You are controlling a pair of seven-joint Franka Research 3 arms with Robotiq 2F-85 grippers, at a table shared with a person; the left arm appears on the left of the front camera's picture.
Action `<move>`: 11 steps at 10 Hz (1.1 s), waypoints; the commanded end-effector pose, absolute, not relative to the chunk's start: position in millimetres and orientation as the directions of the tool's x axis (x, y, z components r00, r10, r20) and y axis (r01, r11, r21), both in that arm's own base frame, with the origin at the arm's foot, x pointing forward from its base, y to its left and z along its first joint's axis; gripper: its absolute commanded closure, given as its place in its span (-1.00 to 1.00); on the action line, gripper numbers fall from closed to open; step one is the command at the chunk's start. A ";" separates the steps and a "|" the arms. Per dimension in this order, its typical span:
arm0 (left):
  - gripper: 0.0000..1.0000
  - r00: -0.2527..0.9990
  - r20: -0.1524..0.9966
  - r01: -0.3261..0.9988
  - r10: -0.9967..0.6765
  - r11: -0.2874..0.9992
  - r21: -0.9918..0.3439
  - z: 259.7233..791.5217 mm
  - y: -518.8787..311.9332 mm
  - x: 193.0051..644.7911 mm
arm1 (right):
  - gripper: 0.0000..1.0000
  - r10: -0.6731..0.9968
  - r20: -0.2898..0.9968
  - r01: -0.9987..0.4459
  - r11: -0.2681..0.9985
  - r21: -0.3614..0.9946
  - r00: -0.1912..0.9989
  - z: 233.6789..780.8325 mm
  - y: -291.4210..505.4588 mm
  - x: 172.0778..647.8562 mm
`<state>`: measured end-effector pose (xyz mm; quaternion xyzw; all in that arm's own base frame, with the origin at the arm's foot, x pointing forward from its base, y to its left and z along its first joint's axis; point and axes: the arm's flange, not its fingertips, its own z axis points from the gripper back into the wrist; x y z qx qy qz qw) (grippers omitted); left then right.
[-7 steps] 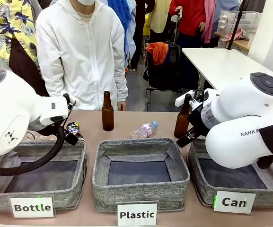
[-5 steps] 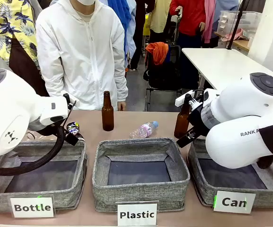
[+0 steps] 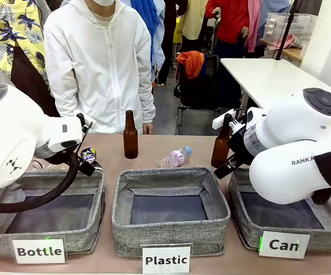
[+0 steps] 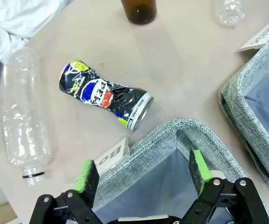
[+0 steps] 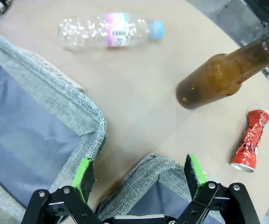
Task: Sort the can waste into the basket.
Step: Pick up the can waste from the table and place it in the right Fabric basket.
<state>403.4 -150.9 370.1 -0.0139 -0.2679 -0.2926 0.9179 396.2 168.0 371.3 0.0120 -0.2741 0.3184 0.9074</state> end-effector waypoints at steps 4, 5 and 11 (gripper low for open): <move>-1.00 0.685 0.500 0.545 -0.530 0.828 0.131 370.1 -150.9 403.4 | -1.00 0.571 0.505 -0.584 0.797 -0.152 0.647 371.3 167.9 396.2; -1.00 0.685 0.500 0.545 -0.530 0.828 0.131 370.1 -150.9 403.4 | -1.00 0.571 0.505 -0.584 0.797 -0.152 0.647 371.3 167.9 396.2; -1.00 0.670 0.566 0.598 -0.481 0.801 -0.026 414.3 -152.6 379.6 | -1.00 0.435 0.494 -0.492 0.870 -0.016 0.753 424.5 161.2 385.5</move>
